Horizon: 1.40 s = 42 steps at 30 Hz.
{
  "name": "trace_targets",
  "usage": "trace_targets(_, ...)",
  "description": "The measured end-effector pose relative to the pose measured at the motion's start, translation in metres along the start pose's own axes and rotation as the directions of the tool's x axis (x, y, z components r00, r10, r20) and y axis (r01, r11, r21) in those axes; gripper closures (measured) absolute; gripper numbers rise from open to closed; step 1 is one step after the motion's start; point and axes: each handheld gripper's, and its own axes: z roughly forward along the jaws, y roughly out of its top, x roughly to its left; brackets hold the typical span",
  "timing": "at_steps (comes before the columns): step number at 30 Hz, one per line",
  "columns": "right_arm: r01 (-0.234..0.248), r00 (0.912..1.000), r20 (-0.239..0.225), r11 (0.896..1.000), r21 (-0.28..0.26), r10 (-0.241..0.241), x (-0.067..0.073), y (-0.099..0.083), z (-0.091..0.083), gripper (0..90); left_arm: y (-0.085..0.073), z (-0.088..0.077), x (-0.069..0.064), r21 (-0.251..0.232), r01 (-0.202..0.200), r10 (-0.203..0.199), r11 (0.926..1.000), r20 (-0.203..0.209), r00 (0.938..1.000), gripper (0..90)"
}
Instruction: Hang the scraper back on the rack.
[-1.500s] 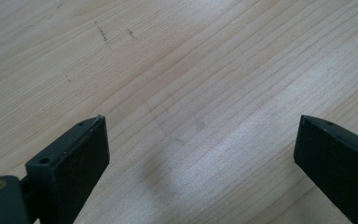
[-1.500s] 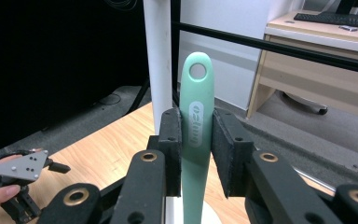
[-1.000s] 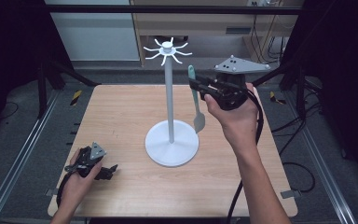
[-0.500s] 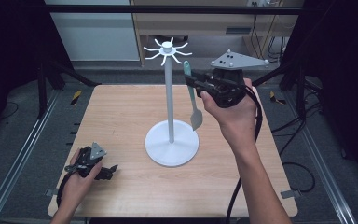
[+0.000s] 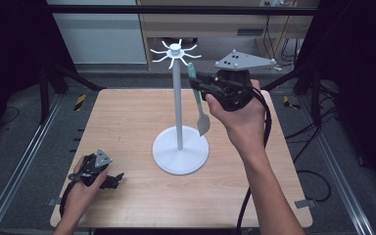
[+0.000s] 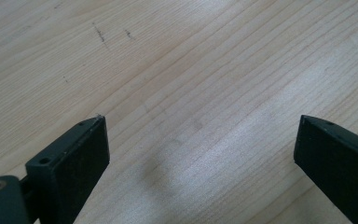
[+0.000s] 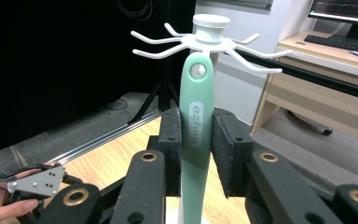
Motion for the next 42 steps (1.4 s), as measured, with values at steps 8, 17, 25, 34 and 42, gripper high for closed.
trace_targets(8, -0.002, 1.0000, 0.002, 1.000, 0.018, 0.002, -0.003, -0.001, 0.005, 74.1, 0.000, 0.000, 0.000, 0.000, 0.000, 0.000, 1.0000, 0.001, 1.0000, 3.0)
trace_targets(17, -0.009, 1.0000, -0.002, 1.000, 0.021, 0.009, -0.003, 0.001, 0.012, 74.1, 0.000, 0.000, 0.000, -0.001, 0.001, -0.001, 1.0000, 0.001, 1.0000, 3.0)
trace_targets(25, -0.011, 0.9999, -0.002, 1.000, 0.021, 0.012, -0.004, 0.001, 0.016, 74.1, 0.000, 0.000, 0.000, -0.001, 0.001, -0.001, 1.0000, 0.002, 1.0000, 3.0)
trace_targets(34, -0.013, 0.9999, 0.003, 1.000, 0.023, 0.013, -0.004, -0.001, 0.015, 74.0, 0.000, 0.000, -0.001, 0.002, 0.001, -0.001, 1.0000, 0.005, 1.0000, 3.0)
trace_targets(42, -0.011, 0.9999, 0.008, 1.000, 0.025, 0.011, -0.004, -0.002, 0.016, 73.9, 0.000, 0.001, -0.001, 0.003, -0.004, 0.004, 1.0000, 0.003, 1.0000, 3.0)
